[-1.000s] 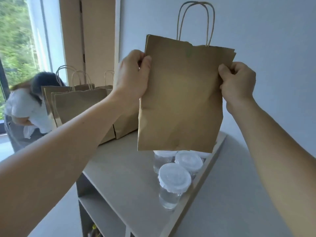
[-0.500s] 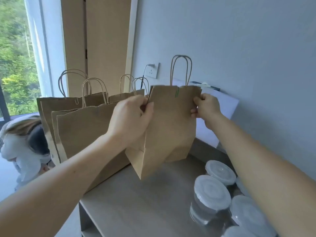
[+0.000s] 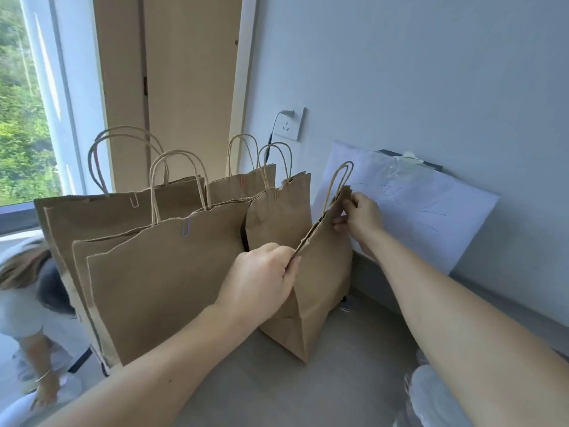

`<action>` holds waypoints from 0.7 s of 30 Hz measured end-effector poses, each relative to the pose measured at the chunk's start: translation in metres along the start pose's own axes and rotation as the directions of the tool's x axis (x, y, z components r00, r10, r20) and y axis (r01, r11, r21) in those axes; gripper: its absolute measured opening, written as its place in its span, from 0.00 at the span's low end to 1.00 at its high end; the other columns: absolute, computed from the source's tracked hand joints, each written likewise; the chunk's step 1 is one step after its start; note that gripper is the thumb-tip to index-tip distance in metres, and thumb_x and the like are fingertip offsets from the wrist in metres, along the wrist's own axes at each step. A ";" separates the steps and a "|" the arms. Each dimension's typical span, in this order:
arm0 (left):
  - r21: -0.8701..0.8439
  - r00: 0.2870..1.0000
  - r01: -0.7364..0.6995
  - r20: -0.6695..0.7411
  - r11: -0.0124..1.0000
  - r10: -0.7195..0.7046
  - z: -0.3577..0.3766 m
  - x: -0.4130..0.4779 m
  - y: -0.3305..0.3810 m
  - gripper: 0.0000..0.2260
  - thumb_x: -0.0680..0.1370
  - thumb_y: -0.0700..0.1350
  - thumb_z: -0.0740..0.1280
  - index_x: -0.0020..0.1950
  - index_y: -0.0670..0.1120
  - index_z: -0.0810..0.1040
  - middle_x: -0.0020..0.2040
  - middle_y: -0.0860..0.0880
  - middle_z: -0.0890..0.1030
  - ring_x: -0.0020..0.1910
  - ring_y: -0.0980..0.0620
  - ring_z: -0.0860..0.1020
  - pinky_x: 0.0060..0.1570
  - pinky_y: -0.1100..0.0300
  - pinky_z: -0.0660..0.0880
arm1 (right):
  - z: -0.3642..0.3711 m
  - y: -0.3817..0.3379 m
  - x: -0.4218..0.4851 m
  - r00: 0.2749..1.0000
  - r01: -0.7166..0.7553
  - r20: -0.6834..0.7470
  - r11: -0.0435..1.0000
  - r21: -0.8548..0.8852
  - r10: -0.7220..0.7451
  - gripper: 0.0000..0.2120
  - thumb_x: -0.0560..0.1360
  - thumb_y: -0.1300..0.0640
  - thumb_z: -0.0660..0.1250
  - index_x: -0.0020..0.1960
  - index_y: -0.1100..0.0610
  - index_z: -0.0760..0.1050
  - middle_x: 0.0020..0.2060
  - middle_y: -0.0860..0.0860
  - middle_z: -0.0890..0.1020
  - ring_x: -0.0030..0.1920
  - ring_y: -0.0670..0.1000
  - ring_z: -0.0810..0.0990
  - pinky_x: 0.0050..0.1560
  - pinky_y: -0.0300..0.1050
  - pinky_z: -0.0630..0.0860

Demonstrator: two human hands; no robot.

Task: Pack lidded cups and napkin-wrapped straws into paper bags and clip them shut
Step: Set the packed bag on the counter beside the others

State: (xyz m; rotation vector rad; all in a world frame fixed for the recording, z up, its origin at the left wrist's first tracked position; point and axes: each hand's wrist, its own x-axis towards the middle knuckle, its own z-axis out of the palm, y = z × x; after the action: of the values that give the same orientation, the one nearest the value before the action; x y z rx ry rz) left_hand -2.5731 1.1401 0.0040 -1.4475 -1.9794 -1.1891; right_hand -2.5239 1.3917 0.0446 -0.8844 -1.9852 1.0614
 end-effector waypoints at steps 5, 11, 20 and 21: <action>0.031 0.999 -0.042 -0.012 0.999 0.042 0.008 0.001 -0.010 0.08 0.75 0.40 0.72 0.36 0.42 0.80 0.29 0.47 0.75 0.26 0.43 0.75 0.23 0.56 0.72 | 0.005 0.012 0.002 0.999 0.005 -0.044 0.997 0.073 -0.002 0.12 0.83 0.57 0.55 0.50 0.64 0.73 0.45 0.60 0.83 0.36 0.55 0.85 0.43 0.55 0.83; -0.029 0.999 -0.014 0.035 0.999 0.015 0.021 -0.003 -0.012 0.09 0.79 0.43 0.67 0.44 0.40 0.82 0.36 0.45 0.79 0.35 0.40 0.79 0.34 0.48 0.76 | 0.003 0.022 -0.006 0.997 -0.044 -0.056 0.992 0.117 0.051 0.10 0.83 0.59 0.54 0.55 0.61 0.73 0.51 0.65 0.81 0.36 0.55 0.82 0.43 0.55 0.82; 0.023 1.000 0.014 -0.003 1.000 -0.014 0.019 0.006 -0.003 0.06 0.76 0.43 0.69 0.50 0.42 0.78 0.45 0.47 0.78 0.40 0.41 0.78 0.34 0.50 0.75 | -0.016 0.009 -0.040 0.996 -0.089 0.006 0.994 -0.061 0.090 0.28 0.81 0.48 0.62 0.77 0.55 0.59 0.68 0.52 0.71 0.58 0.55 0.79 0.53 0.52 0.80; 0.081 0.998 -0.030 -0.057 0.996 0.035 0.018 0.009 0.001 0.12 0.73 0.41 0.71 0.57 0.43 0.79 0.50 0.46 0.79 0.44 0.41 0.79 0.36 0.49 0.77 | -0.021 0.007 -0.048 0.995 -0.085 0.044 0.989 -0.117 0.091 0.29 0.81 0.47 0.62 0.77 0.55 0.59 0.71 0.52 0.69 0.62 0.56 0.76 0.59 0.56 0.78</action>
State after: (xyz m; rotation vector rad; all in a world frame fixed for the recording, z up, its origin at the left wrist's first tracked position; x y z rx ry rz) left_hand -2.5730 1.1599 0.0010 -1.3845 -1.9343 -1.1132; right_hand -2.4798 1.3638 0.0344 -1.0249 -2.0820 1.0345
